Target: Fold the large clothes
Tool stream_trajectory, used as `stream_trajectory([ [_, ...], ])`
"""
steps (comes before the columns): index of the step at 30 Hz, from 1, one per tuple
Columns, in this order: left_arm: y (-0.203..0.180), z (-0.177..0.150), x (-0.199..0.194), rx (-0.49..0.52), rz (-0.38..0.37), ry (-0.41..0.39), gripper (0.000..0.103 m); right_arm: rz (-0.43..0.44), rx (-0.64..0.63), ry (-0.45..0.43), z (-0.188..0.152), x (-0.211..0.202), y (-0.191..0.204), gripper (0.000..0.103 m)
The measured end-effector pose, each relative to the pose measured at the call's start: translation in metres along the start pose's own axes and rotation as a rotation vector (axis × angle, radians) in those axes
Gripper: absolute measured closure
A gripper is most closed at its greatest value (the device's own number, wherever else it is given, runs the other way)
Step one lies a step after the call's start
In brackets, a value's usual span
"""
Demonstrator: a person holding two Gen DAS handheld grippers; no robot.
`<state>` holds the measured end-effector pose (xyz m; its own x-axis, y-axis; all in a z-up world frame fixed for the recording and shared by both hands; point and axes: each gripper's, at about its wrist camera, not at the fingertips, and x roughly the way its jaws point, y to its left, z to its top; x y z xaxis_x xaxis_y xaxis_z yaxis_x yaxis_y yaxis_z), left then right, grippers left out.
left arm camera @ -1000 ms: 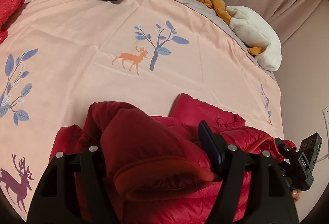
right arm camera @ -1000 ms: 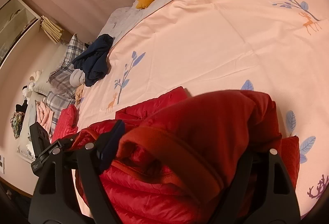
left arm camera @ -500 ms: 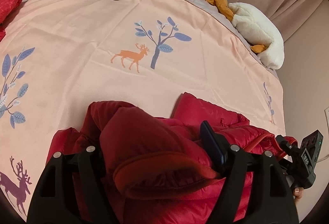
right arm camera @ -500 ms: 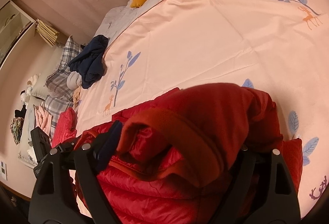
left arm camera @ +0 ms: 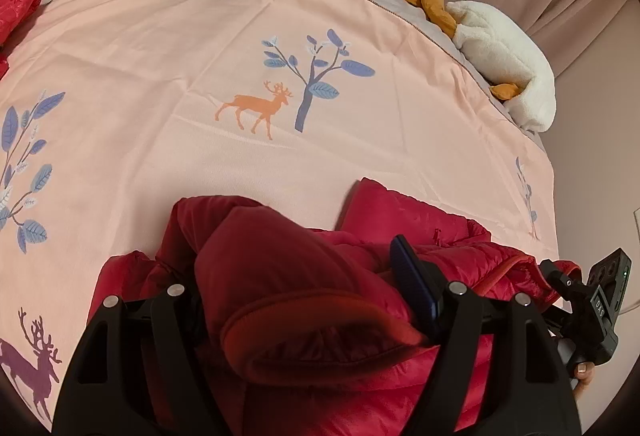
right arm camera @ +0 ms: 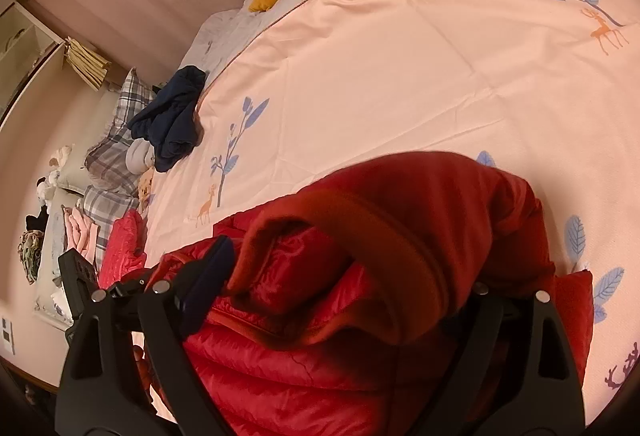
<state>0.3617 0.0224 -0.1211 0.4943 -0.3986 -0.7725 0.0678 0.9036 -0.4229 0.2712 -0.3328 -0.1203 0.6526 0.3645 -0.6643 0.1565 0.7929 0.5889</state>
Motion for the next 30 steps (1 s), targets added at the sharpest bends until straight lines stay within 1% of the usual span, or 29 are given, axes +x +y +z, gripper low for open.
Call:
stream_trajectory([
  [14,-0.004,-0.002,-0.009,0.01,-0.009,-0.015,0.026,-0.003,-0.001,0.001,0.0,0.001,0.002,0.01],
  [27,-0.01,-0.002,-0.023,0.009,0.016,-0.048,0.026,-0.001,0.001,-0.006,0.003,-0.005,0.008,0.006],
  [28,-0.01,-0.002,-0.024,0.008,0.016,-0.049,0.026,0.001,0.005,-0.006,0.004,-0.006,0.007,0.006],
  [30,-0.01,-0.003,-0.027,0.004,0.011,-0.055,0.022,-0.003,0.005,-0.011,0.005,-0.009,0.007,0.005],
])
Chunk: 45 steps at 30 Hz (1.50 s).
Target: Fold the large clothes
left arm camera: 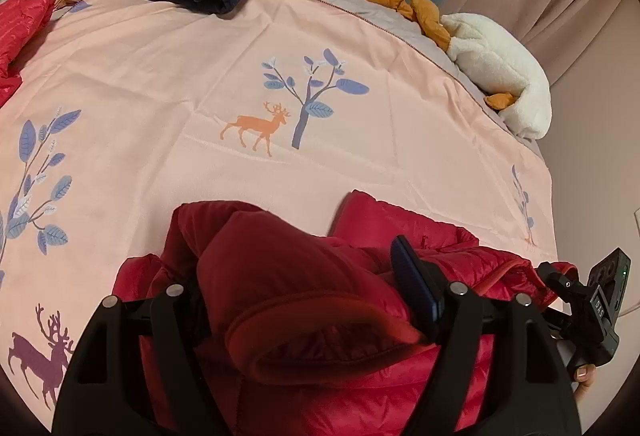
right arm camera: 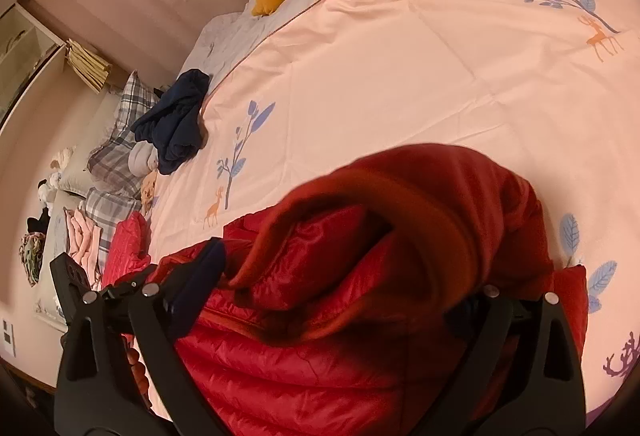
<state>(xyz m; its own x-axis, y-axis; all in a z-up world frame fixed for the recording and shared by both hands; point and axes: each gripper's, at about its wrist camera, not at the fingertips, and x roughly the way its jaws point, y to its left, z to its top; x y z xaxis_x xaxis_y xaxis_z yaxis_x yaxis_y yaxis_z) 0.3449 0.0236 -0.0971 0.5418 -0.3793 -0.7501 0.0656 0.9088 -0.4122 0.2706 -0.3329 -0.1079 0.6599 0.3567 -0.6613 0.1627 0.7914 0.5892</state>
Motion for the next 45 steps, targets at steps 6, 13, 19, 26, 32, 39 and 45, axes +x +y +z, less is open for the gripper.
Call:
stream_trajectory([
  [6,-0.002,0.001,-0.011,-0.001,0.009,-0.035,0.011,0.002,0.008,-0.007,0.003,-0.005,-0.002,0.004],
  [13,-0.001,0.001,-0.012,-0.003,0.008,-0.031,0.011,0.0,0.008,-0.019,0.004,-0.012,-0.001,0.004],
  [19,0.0,0.001,-0.013,0.003,0.013,-0.031,0.011,-0.003,0.009,-0.027,0.006,-0.016,-0.002,0.004],
  [26,-0.002,0.003,-0.014,0.012,0.027,-0.034,0.011,0.0,0.013,-0.03,0.007,-0.017,-0.003,0.004],
  [32,-0.002,0.004,-0.013,0.021,0.039,-0.039,0.011,0.003,0.025,-0.038,0.01,-0.019,-0.008,0.004],
  [39,-0.002,0.004,-0.013,0.031,0.049,-0.043,0.011,-0.005,0.033,-0.046,0.01,-0.019,-0.009,0.004],
  [45,-0.003,0.004,-0.016,0.043,0.057,-0.052,0.011,-0.01,0.038,-0.051,0.012,-0.016,-0.011,0.004],
])
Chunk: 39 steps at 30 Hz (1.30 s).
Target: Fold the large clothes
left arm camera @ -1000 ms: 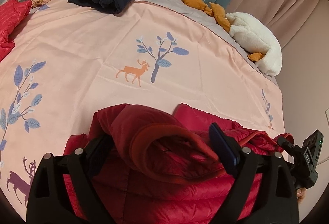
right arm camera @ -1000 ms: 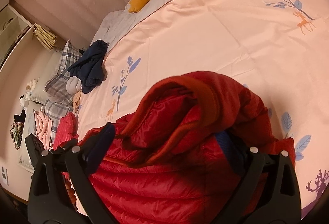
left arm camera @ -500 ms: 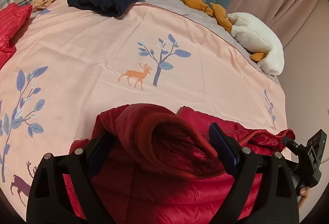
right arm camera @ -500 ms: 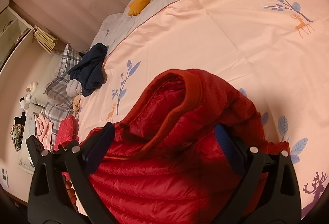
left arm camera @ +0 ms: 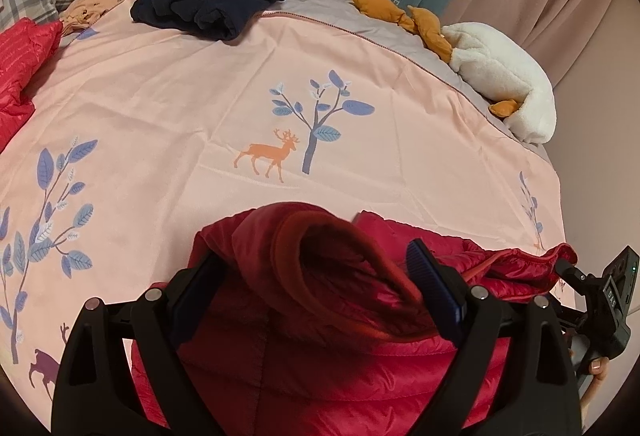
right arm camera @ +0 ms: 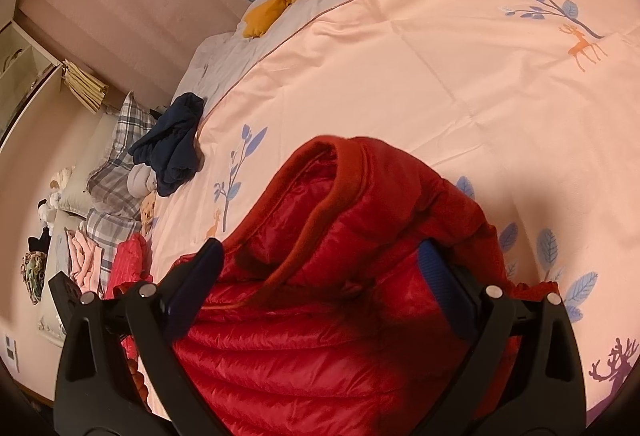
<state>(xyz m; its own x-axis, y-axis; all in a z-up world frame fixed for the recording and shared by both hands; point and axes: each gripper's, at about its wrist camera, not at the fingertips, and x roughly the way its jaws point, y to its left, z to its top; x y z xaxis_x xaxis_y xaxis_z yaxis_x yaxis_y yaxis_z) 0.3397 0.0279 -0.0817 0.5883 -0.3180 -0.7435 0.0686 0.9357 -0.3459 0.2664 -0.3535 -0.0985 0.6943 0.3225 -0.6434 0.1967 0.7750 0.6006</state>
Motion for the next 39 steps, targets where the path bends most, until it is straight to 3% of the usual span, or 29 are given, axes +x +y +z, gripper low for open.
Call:
stream_trajectory([
  [25,0.01,0.007,0.002,0.011,0.056,-0.042,0.007,-0.047,-0.006,-0.016,0.003,0.008,-0.002,0.004],
  [39,0.025,0.017,-0.016,-0.002,0.11,-0.111,0.007,-0.101,-0.006,-0.088,0.012,-0.012,-0.01,0.004],
])
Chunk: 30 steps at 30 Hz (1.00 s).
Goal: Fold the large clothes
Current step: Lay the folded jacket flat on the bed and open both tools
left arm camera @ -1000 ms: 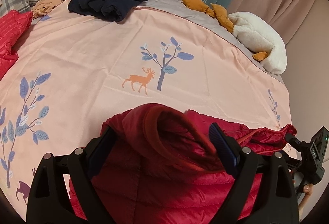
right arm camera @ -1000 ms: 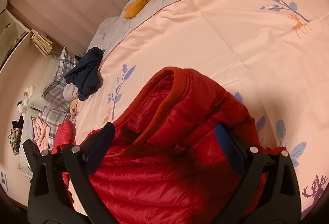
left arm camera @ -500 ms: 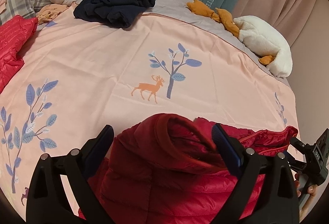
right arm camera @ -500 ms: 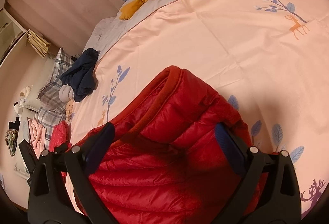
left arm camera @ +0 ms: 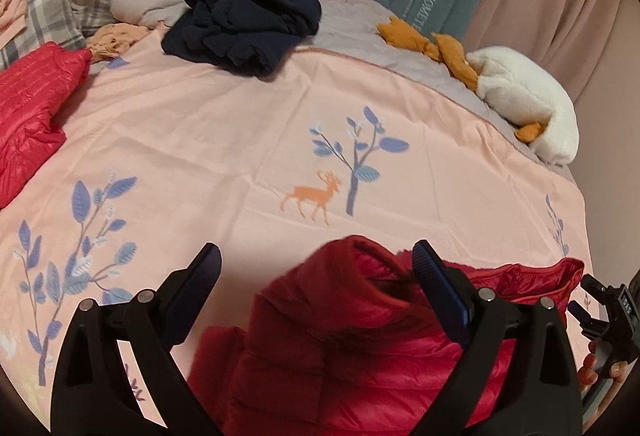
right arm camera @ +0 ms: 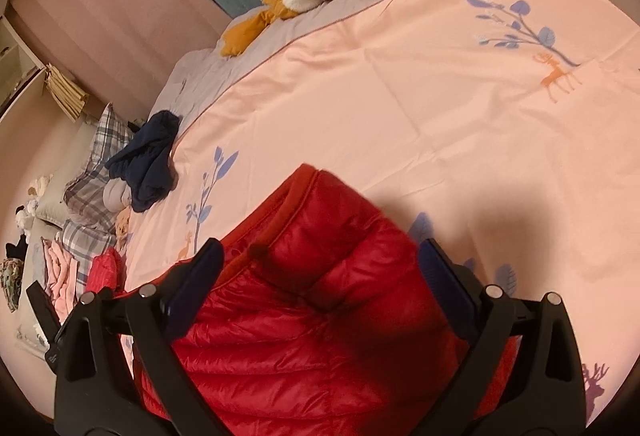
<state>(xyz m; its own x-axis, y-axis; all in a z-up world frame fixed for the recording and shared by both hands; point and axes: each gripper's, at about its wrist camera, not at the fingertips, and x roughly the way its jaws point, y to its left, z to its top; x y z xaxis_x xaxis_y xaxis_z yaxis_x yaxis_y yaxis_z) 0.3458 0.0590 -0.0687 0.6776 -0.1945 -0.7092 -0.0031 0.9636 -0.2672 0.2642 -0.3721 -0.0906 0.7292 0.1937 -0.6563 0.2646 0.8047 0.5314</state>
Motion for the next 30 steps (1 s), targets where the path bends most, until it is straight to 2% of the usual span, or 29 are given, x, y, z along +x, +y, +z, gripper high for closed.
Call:
stream_trajectory([
  [4,0.011,0.0,-0.005,-0.01,0.023,-0.013,0.006,-0.029,-0.02,-0.028,-0.003,-0.005,0.001,0.004],
  [11,0.016,-0.012,-0.019,0.019,-0.01,-0.03,0.006,-0.045,-0.166,-0.052,-0.022,-0.014,0.027,0.004],
  [15,0.005,-0.025,-0.025,0.064,-0.056,-0.027,0.006,-0.042,-0.278,-0.03,-0.04,-0.014,0.046,0.004],
  [19,-0.014,-0.048,-0.029,0.147,-0.092,0.0,0.006,-0.083,-0.379,0.023,-0.061,0.001,0.056,0.004],
  [22,-0.027,-0.071,-0.026,0.209,-0.126,0.026,0.006,-0.099,-0.367,0.083,-0.069,0.019,0.05,0.004],
  [27,-0.034,-0.099,-0.006,0.278,-0.092,0.067,0.006,-0.116,-0.337,0.114,-0.075,0.036,0.036,0.002],
  [30,-0.033,-0.102,-0.003,0.286,-0.089,0.063,0.005,-0.121,-0.333,0.121,-0.079,0.043,0.032,0.002],
])
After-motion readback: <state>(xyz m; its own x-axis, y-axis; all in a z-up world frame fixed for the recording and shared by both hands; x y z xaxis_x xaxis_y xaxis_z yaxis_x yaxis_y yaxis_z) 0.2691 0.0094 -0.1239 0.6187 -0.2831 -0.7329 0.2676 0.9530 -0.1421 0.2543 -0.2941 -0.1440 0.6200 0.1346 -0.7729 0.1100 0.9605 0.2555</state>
